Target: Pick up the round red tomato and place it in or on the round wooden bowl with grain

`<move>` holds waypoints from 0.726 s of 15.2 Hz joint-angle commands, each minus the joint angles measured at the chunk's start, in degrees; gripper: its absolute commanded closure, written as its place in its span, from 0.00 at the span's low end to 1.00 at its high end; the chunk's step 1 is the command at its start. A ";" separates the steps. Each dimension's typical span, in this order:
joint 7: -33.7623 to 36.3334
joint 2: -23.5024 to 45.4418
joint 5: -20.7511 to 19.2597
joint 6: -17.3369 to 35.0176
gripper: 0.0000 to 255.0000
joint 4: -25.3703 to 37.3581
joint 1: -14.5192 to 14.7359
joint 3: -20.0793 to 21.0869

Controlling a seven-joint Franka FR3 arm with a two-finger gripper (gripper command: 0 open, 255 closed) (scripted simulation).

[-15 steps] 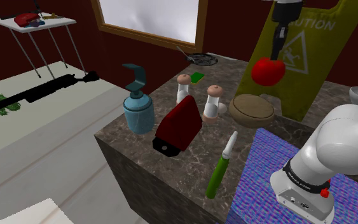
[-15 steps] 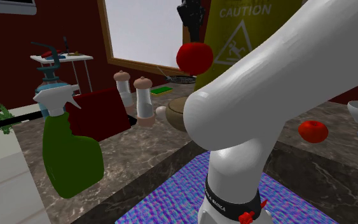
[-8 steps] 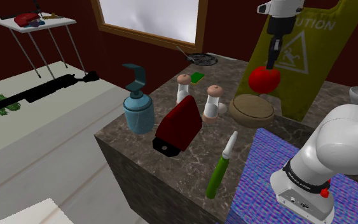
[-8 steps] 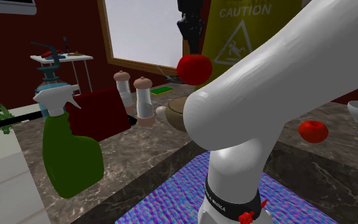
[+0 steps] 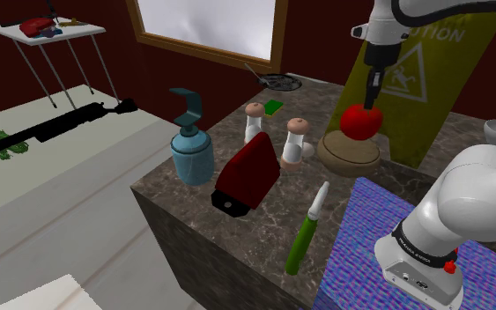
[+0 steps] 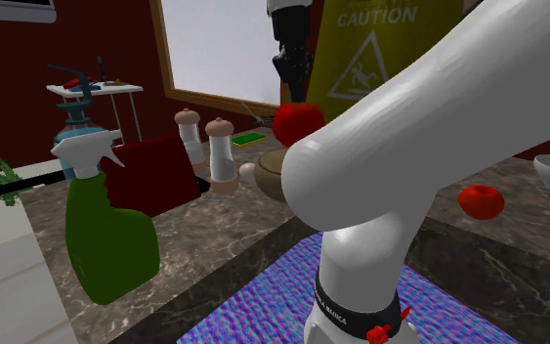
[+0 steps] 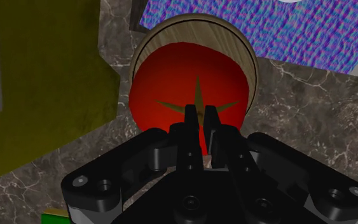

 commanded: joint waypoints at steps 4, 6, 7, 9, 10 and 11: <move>0.51 -0.11 -0.45 3.79 1.00 -3.90 -0.13 -0.47; 0.57 -0.10 -0.55 4.43 1.00 -4.53 -0.17 -0.57; 0.57 -0.10 -0.55 4.44 1.00 -4.53 -0.17 -0.57; 0.57 -0.10 -0.55 4.44 1.00 -4.53 -0.17 -0.57; 0.57 -0.10 -0.55 4.44 1.00 -4.53 -0.17 -0.57; 0.57 -0.10 -0.55 4.44 1.00 -4.53 -0.17 -0.57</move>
